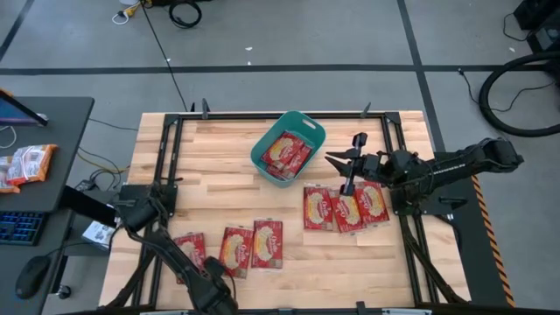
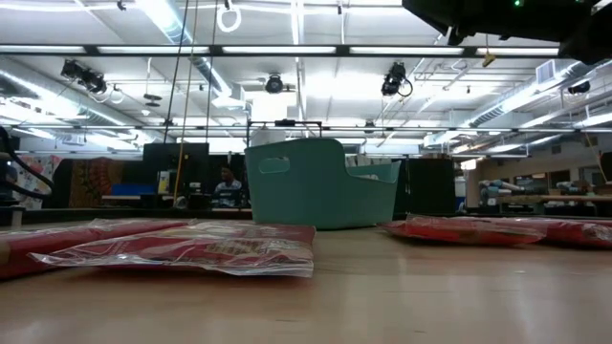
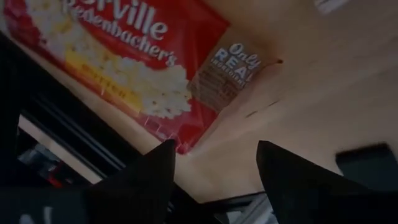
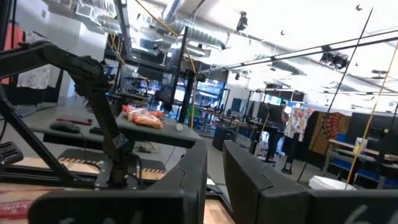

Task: Sort popcorn bags into baskets
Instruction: Put the popcorn pack into the blue bin

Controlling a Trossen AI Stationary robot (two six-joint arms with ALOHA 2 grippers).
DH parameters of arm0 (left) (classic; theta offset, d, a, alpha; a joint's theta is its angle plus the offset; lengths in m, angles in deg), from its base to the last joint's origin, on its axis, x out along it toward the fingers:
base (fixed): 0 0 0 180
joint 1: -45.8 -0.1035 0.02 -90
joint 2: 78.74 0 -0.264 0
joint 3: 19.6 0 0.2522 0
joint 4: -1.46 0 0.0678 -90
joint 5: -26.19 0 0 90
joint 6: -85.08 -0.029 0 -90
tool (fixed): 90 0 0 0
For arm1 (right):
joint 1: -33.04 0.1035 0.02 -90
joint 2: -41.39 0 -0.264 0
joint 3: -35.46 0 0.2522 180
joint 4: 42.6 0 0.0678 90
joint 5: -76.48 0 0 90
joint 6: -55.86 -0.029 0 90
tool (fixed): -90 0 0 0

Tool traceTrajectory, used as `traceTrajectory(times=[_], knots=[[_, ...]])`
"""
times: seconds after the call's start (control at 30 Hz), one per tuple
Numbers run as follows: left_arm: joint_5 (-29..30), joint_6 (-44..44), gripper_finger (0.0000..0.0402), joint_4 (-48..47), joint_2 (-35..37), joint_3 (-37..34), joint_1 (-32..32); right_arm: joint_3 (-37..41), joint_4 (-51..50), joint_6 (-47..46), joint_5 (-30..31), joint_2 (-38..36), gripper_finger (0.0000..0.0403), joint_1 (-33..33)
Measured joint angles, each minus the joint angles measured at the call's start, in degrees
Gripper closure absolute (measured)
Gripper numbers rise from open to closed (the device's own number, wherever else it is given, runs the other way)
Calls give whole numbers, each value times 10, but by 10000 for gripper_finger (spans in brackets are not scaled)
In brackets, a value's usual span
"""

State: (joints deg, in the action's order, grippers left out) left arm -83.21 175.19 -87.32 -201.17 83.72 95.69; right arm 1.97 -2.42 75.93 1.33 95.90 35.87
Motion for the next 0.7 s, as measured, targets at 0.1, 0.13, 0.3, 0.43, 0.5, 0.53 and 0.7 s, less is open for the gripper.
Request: traceTrajectory(times=[0.1, 0.13, 0.3, 0.43, 0.5, 0.53, 0.7], knots=[[-7, -27, 182, 4, -12, 0, 2, 0, -1, -2, -1, 0, 344, 0], [-12, -39, 185, 4, -16, 0, 3, 0, -3, -5, -1, 0, 344, 0], [-19, -69, 198, -1, -38, 0, 11, 0, -13, -16, -3, 0, 344, 0], [-18, -78, 211, -17, -51, 0, 21, 0, -14, -29, -24, 0, 344, 0], [-17, -82, 225, -16, -51, 0, 24, 0, -14, -31, -30, 0, 344, 0], [-14, -82, 235, -17, -52, 0, 26, 0, -14, -32, -31, 0, 344, 0], [-7, -80, 313, -18, -52, 0, 30, 0, -18, -34, -31, 0, 344, 0]])
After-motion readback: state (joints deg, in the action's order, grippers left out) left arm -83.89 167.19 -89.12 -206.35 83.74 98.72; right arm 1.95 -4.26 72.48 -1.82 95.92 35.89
